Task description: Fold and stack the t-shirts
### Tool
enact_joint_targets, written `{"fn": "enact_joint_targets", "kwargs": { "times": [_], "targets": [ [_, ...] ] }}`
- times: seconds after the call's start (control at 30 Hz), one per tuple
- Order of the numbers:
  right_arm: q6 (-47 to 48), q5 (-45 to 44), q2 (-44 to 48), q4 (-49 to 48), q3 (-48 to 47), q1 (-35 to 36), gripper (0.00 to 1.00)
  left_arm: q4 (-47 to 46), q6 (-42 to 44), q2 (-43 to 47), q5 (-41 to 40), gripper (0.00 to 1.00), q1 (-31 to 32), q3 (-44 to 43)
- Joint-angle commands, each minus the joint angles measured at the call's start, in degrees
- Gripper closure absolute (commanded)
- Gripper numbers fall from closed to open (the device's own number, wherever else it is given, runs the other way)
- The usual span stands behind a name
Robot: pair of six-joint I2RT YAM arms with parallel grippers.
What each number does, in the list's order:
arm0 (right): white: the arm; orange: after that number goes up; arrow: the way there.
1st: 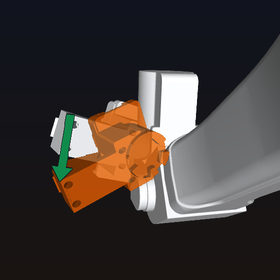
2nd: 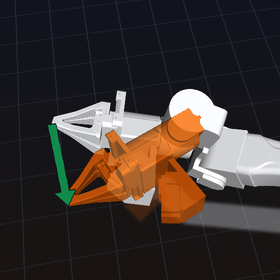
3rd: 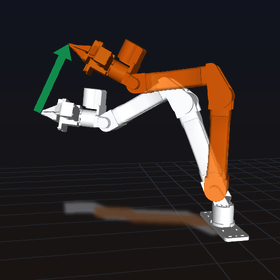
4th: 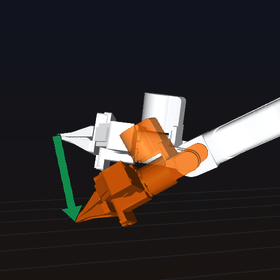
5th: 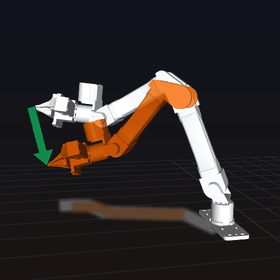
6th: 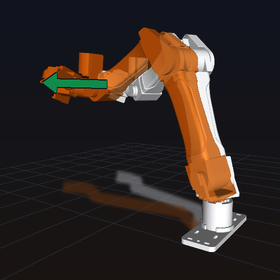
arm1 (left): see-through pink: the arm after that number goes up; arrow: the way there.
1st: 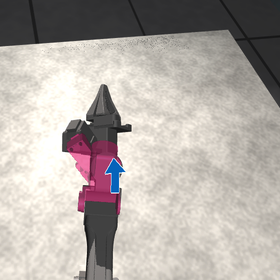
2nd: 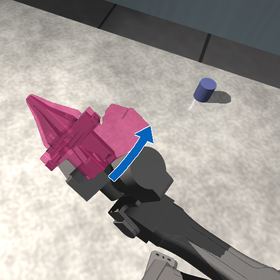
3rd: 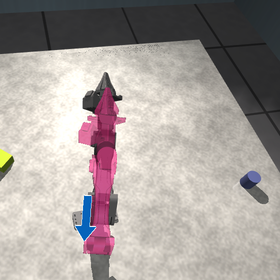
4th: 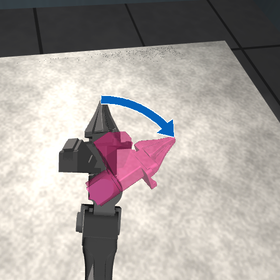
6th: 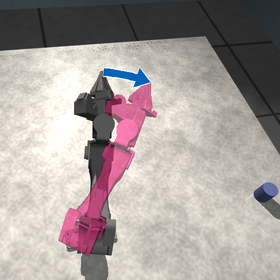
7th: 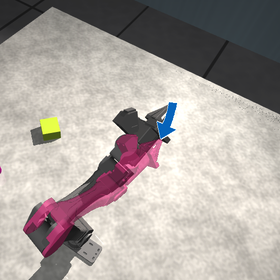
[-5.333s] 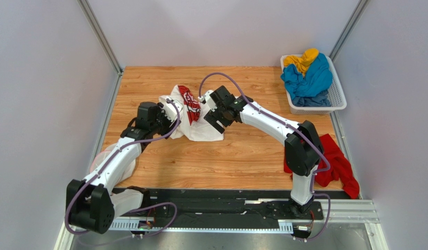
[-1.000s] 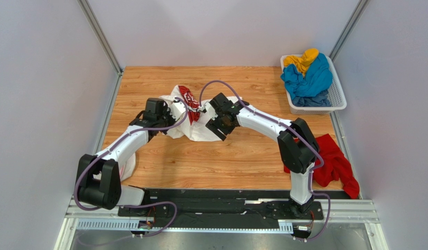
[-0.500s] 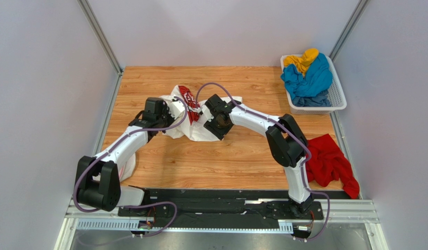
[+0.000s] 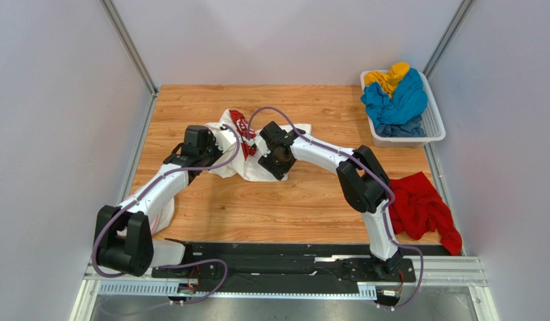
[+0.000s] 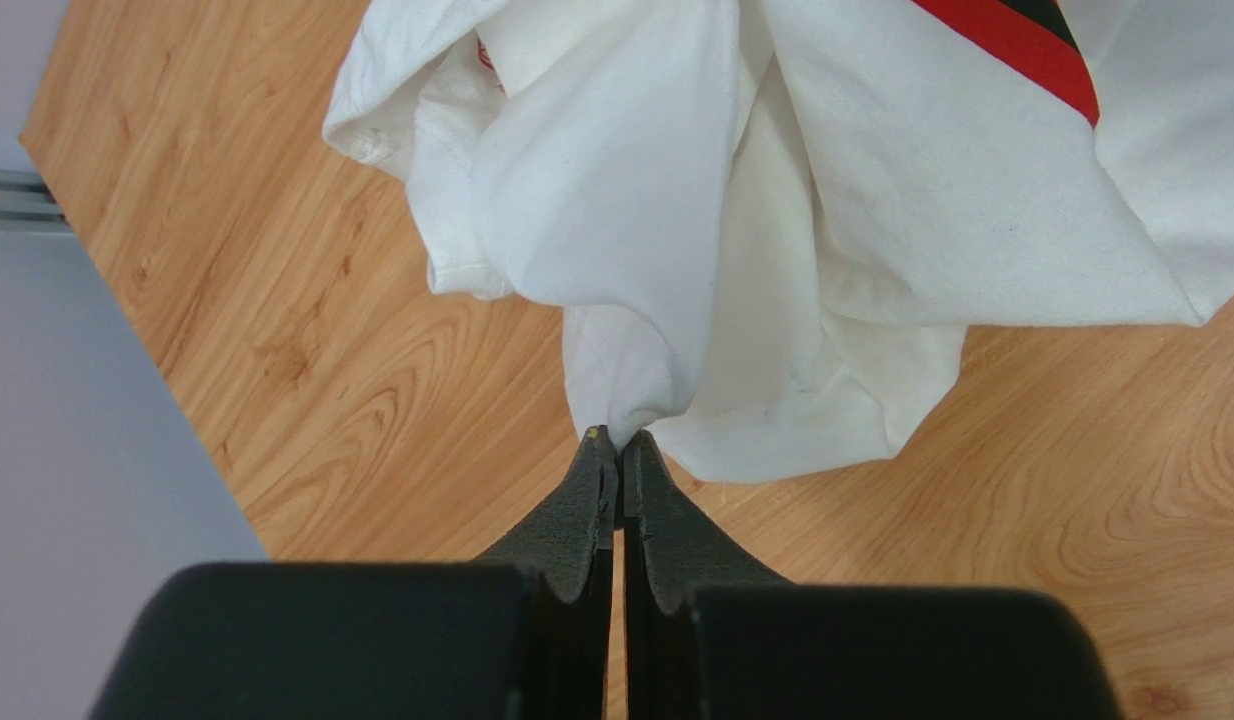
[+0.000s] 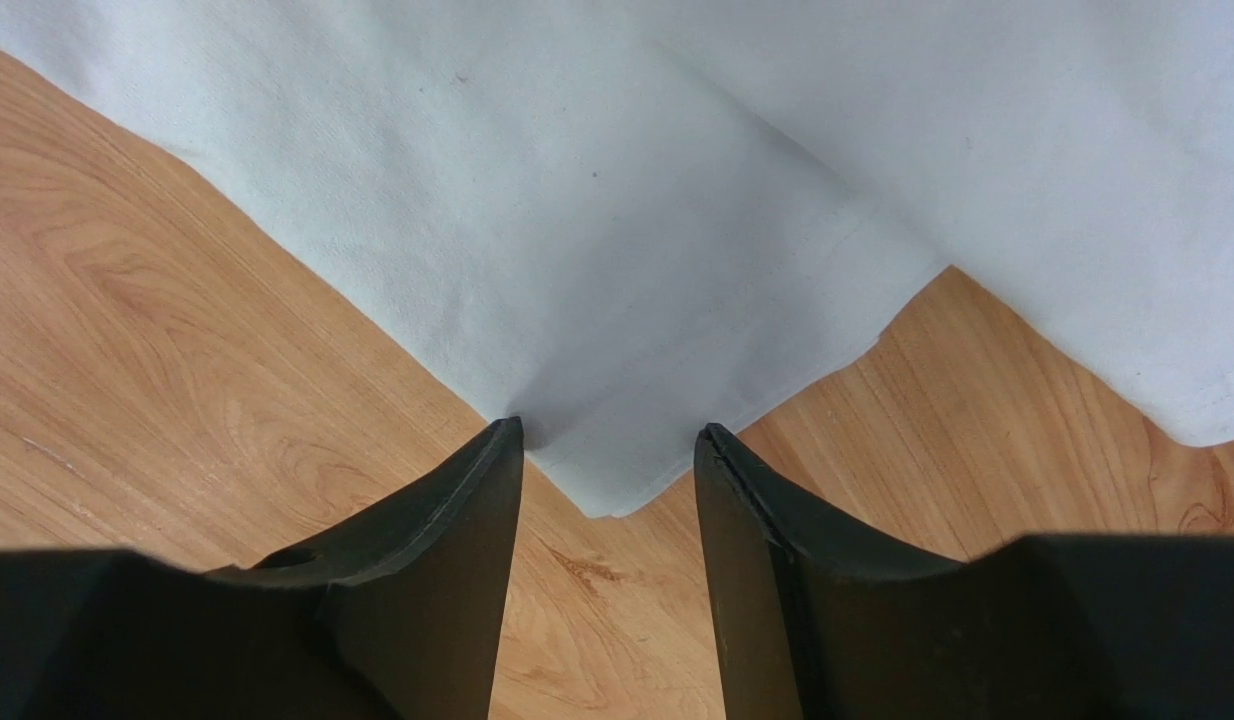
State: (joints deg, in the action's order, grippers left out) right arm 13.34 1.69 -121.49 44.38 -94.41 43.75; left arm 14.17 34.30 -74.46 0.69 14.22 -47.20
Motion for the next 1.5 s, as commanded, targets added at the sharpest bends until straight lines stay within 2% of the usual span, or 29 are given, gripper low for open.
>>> {"fn": "enact_joint_targets", "kwargs": {
  "times": [0.0,0.37,0.47,0.5,0.57,0.83,1.1,1.33,1.47],
  "targets": [
    [0.0,0.9,0.5,0.2,0.4,0.3,0.5,-1.8,1.6,1.6,-0.5,1.0,-0.2,-0.2],
    [0.2,0.9,0.6,0.0,2.0,0.2,0.52,-1.9,2.5,1.9,-1.9,1.0,-0.2,-0.2],
    [0.6,0.1,0.0,-0.1,1.5,0.3,0.67,-1.9,2.5,2.3,-2.1,1.0,-0.2,-0.3],
    [0.9,-0.3,0.0,0.0,1.4,0.2,0.81,-1.9,2.5,2.6,-2.3,1.0,-0.2,-0.2],
    [1.2,-1.5,0.5,0.3,1.2,0.3,1.0,-2.0,2.5,3.1,-2.5,1.0,-0.2,0.2],
    [3.5,-12.3,8.5,2.1,0.8,-1.1,1.0,-1.3,0.2,6.8,-2.9,1.0,-0.2,-1.3],
    [4.9,-17.1,19.0,9.1,-7.2,-6.0,1.0,-0.9,-0.9,8.6,-4.5,1.0,-0.2,-4.7],
    [7.0,-22.4,24.5,9.6,-9.7,-10.5,1.0,-3.3,-1.5,8.8,-10.1,1.0,-0.6,-8.0],
    [7.3,-22.7,26.4,9.7,-12.2,-15.7,1.0,-5.0,-4.6,9.5,-11.1,1.0,-2.5,-9.7]
  ]
}}
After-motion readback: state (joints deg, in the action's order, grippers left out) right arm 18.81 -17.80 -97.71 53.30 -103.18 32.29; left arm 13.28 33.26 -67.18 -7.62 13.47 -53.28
